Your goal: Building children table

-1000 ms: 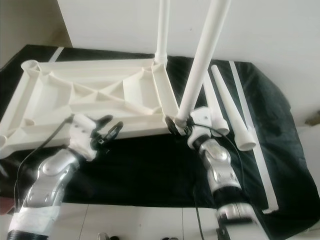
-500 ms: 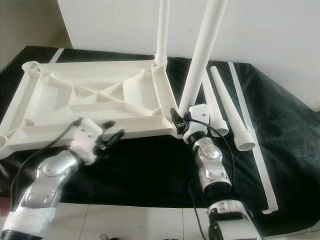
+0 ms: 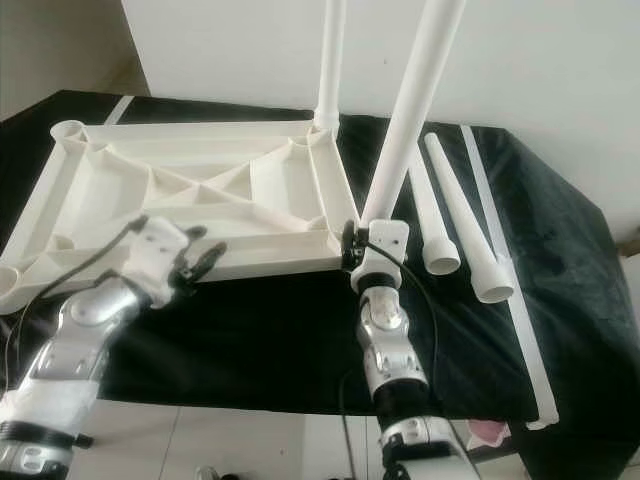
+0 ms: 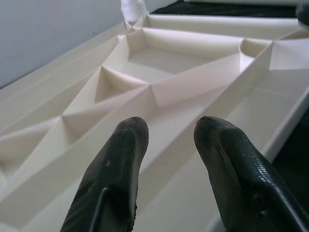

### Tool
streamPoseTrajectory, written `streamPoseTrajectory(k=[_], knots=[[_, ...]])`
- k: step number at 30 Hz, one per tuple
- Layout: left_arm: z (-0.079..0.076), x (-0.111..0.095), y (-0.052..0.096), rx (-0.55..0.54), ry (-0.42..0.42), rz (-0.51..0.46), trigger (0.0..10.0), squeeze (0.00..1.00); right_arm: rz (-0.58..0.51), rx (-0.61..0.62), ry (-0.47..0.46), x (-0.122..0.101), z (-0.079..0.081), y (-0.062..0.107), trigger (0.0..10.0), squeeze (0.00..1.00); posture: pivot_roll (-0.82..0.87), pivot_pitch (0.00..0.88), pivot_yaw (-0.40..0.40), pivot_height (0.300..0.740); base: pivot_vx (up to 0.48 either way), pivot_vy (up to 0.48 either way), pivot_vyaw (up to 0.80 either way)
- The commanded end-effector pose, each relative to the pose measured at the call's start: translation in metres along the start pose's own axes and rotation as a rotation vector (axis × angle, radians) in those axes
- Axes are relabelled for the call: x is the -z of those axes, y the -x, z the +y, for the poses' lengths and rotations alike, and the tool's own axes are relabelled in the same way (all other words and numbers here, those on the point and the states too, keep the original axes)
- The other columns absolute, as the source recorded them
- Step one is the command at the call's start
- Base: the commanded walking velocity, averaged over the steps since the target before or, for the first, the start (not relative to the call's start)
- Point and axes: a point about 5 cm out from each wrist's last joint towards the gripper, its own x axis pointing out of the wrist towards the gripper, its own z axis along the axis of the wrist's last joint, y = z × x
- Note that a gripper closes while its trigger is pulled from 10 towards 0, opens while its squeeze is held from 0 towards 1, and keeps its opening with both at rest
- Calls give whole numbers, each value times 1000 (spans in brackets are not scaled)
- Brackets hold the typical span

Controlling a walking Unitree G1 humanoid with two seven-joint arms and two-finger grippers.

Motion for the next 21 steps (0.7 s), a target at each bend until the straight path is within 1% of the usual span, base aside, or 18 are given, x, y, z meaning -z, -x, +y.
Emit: streamPoseTrajectory(k=[1,2,3,4,5,6,7,9,10,11,12,15,17,18,19,20,21], knots=[[-5,4,-1,58,-6,7,10000,0,-14,14,-22,1,-4,6,10000,1000,-23,153,-2,740,0,0,0],[-5,4,-2,80,-16,2,10000,0,-35,5,-29,-1,-3,8,10000,1000,-23,153,-2,740,0,0,0],[-5,4,-2,80,-16,2,10000,0,-35,5,-29,-1,-3,8,10000,1000,-23,153,-2,740,0,0,0],[-7,4,-3,113,-19,-1,10000,0,-64,-12,-23,-4,-5,11,10000,0,-24,157,3,740,0,0,0],[-7,4,-3,113,-19,-1,10000,0,-64,-12,-23,-4,-5,11,10000,0,-24,157,3,740,0,0,0],[-8,4,-3,141,-23,0,10000,0,-86,-19,-12,-6,-7,14,10000,0,-26,157,5,740,0,0,0],[-9,5,-3,172,-9,4,10000,906,-98,-16,10,-7,-12,18,10000,0,-30,157,8,740,0,0,0],[-10,5,-3,193,1,5,10000,906,-104,-10,25,-7,-16,21,10000,0,-30,157,8,740,0,0,0],[-10,5,-3,211,4,2,10000,1000,-103,-6,35,-6,-20,24,10000,0,-34,156,10,740,0,0,0],[-10,4,-3,235,21,-9,10000,1000,-107,11,40,-6,-27,28,10000,0,-37,156,8,740,0,0,0],[-10,4,-3,235,21,-9,10000,1000,-107,11,40,-6,-27,28,10000,0,-37,156,8,740,0,0,0],[-11,7,-4,292,21,1,10000,1000,-92,47,78,-2,-41,38,10000,0,-49,155,9,740,0,0,0],[-12,14,-5,315,-28,58,10000,1000,-92,58,84,-2,-46,42,10000,0,-54,154,11,740,0,0,0],[-12,14,-5,315,-28,58,10000,1000,-92,58,84,-2,-46,42,10000,0,-54,154,11,740,0,0,0],[-12,19,-6,332,-49,86,10000,875,-97,55,90,-4,-48,46,10000,0,-59,152,13,740,0,0,0],[-12,22,-6,343,-66,104,10000,0,-103,50,94,-6,-49,48,10000,0,-60,152,13,740,0,0,0],[-11,25,-7,345,-60,118,10000,0,-110,41,93,-9,-50,50,10000,0,-63,152,15,740,0,0,0]])
